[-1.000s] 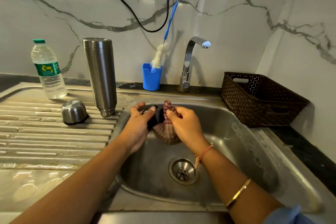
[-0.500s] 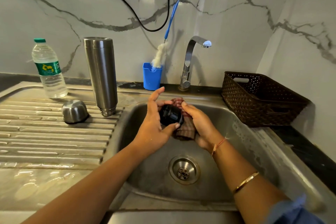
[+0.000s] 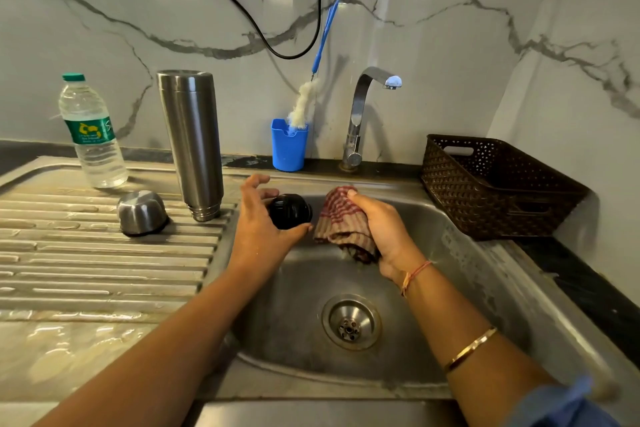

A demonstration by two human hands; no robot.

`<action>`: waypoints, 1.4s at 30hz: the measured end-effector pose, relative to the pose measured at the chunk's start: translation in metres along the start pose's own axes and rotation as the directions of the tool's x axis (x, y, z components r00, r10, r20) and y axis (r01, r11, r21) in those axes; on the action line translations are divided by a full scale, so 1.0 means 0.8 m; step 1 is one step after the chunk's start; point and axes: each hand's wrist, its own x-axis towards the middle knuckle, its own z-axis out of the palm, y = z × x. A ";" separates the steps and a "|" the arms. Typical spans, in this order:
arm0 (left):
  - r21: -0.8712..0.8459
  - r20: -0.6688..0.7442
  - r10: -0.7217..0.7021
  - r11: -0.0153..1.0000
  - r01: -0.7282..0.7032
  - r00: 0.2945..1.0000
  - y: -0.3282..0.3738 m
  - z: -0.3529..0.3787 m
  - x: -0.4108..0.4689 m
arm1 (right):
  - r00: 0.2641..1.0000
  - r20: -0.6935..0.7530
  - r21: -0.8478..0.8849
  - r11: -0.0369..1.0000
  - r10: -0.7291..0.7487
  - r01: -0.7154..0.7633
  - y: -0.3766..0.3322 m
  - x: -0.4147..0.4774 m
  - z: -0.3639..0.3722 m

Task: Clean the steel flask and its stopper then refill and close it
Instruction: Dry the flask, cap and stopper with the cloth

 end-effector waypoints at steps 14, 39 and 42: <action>0.036 -0.001 0.199 0.979 -0.199 0.980 0.006 -0.001 -0.010 | 0.815 0.275 -0.693 0.483 -0.509 0.535 0.013 -0.024 0.035; -0.028 0.034 0.242 0.970 -0.241 0.970 0.002 0.006 -0.010 | 0.984 -0.036 -0.550 0.825 -0.177 0.128 0.014 0.016 -0.026; -0.062 0.000 0.177 0.982 -0.177 0.984 -0.001 0.004 -0.006 | 0.992 0.097 -0.578 0.808 -0.076 0.118 0.005 0.012 -0.032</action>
